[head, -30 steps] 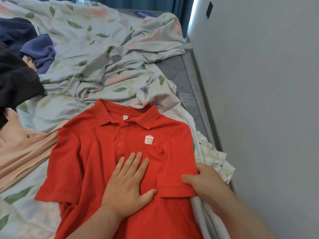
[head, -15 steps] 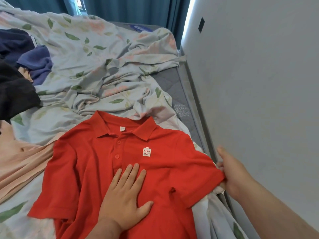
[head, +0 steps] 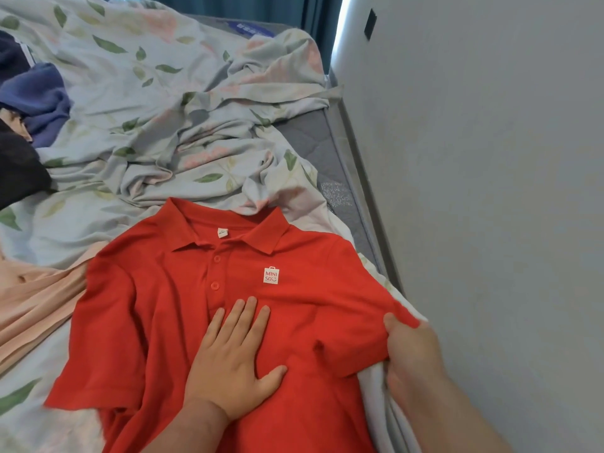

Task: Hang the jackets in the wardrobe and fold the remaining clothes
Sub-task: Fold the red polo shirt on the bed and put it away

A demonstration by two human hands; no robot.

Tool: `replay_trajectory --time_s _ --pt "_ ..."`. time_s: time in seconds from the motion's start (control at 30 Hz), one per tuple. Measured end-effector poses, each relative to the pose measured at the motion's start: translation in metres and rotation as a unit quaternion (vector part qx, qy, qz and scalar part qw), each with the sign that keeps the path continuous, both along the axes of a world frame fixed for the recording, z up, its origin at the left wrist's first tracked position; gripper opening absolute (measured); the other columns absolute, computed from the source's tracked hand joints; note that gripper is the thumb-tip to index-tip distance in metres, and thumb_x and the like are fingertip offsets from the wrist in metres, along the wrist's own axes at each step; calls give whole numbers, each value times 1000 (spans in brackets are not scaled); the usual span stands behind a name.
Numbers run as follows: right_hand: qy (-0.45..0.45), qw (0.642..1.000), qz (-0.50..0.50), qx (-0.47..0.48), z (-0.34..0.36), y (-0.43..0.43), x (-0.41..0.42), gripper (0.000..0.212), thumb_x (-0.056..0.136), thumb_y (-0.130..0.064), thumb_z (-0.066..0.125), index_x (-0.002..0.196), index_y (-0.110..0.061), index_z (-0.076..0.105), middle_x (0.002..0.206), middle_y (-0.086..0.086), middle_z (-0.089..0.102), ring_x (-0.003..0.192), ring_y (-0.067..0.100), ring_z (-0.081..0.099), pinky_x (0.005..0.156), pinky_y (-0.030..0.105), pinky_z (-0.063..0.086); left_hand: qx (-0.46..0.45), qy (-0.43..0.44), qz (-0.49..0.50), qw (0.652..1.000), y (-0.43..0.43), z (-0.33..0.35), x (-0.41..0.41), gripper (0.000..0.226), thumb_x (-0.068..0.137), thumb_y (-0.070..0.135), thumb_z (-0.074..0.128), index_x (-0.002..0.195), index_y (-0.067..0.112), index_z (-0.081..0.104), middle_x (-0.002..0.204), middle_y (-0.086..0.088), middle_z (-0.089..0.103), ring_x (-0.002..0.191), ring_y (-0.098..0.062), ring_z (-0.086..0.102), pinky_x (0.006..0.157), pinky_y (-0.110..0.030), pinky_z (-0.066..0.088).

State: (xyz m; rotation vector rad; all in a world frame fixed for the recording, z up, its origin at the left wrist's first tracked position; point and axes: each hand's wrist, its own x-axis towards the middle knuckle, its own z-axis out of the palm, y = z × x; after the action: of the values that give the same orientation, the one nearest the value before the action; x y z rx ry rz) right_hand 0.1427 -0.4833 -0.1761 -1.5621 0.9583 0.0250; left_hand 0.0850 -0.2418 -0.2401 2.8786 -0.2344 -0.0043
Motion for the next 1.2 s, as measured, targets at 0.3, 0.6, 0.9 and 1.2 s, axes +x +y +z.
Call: replay_trajectory --time_s 0.3,0.6,0.9,1.2 --pt "-104 902 180 -379 28 -39 72 10 95 -20 63 97 -12 58 91 4 60 84 22 53 71 23 31 -13 -2 -10 1000 1 -1 0 93 71 72 53 147 18 45 155 -9 39 143 -26 37 115 -48 20" --pt "-225 745 415 -471 37 87 3 35 79 -5 59 112 -1 67 129 20 59 124 36 54 107 48 42 -362 3 125 924 20 39 -2 33 87 28 50 108 13 72 123 8 64 124 -13 57 114 -32 33" --pt "-194 640 599 -440 -27 245 -30 69 93 -44 38 153 -12 31 162 11 23 151 25 16 124 42 4 -245 27 528 812 158 49 -54 42 75 49 69 97 15 60 96 -1 57 101 -27 53 88 -39 40" --pt "-138 627 592 -487 -43 258 -37 70 86 -47 40 147 -13 45 155 13 38 144 29 35 119 44 15 -623 259 462 576 198 78 -45 8 79 7 71 82 7 64 70 -8 71 59 -23 68 52 -33 57"
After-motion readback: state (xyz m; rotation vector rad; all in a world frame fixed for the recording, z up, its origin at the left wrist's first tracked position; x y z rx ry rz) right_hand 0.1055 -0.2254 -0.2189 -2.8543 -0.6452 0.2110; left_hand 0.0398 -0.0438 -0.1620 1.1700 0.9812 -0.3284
